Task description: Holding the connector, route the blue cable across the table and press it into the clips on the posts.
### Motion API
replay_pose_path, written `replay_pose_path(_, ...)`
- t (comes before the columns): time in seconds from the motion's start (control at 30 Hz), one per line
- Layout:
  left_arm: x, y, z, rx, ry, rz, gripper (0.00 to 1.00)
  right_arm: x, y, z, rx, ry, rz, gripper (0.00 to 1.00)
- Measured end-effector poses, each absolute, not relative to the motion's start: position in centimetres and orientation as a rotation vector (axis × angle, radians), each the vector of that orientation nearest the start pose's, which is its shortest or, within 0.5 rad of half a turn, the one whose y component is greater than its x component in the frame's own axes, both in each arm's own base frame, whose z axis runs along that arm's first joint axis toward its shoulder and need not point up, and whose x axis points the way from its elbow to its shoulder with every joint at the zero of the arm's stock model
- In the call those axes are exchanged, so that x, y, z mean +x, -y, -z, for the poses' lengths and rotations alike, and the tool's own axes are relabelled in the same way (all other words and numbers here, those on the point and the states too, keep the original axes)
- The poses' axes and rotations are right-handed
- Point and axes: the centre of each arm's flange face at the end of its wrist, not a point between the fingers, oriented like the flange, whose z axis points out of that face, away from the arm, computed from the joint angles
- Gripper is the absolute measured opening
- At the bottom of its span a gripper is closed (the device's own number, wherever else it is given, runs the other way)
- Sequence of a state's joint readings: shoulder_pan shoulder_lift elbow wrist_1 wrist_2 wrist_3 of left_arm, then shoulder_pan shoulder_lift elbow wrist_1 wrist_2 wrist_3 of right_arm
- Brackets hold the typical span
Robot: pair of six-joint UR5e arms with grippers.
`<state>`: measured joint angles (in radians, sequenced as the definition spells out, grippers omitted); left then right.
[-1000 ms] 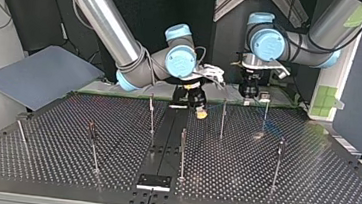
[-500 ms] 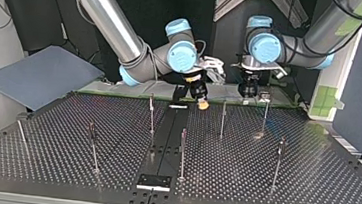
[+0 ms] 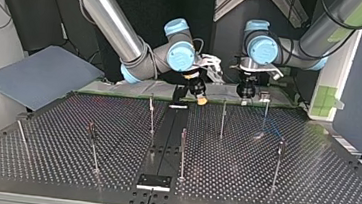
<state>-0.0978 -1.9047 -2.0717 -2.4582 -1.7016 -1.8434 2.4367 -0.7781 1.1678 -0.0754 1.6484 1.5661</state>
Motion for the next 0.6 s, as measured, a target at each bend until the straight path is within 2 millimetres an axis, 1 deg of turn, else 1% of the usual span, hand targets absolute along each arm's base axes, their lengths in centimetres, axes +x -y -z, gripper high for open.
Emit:
replay_pose_path(0.13,47.6,16.6,-16.2,-0.247,-1.696,0.167,0.02,63.5,38.2,-18.0,-2.796,-1.120,1.995,0.00)
replay_pose_path(0.33,48.3,16.4,-16.4,-0.250,-1.689,0.188,0.02,63.5,39.5,-18.9,-2.774,-1.132,2.032,0.00)
replay_pose_path(0.47,49.1,16.7,-15.2,-0.236,-1.711,0.210,0.02,63.5,40.2,-19.5,-2.757,-1.140,2.057,0.00)
replay_pose_path(0.6,49.7,16.9,-13.9,-0.229,-1.723,0.220,0.02,63.6,40.5,-19.7,-2.726,-1.132,2.069,0.00)
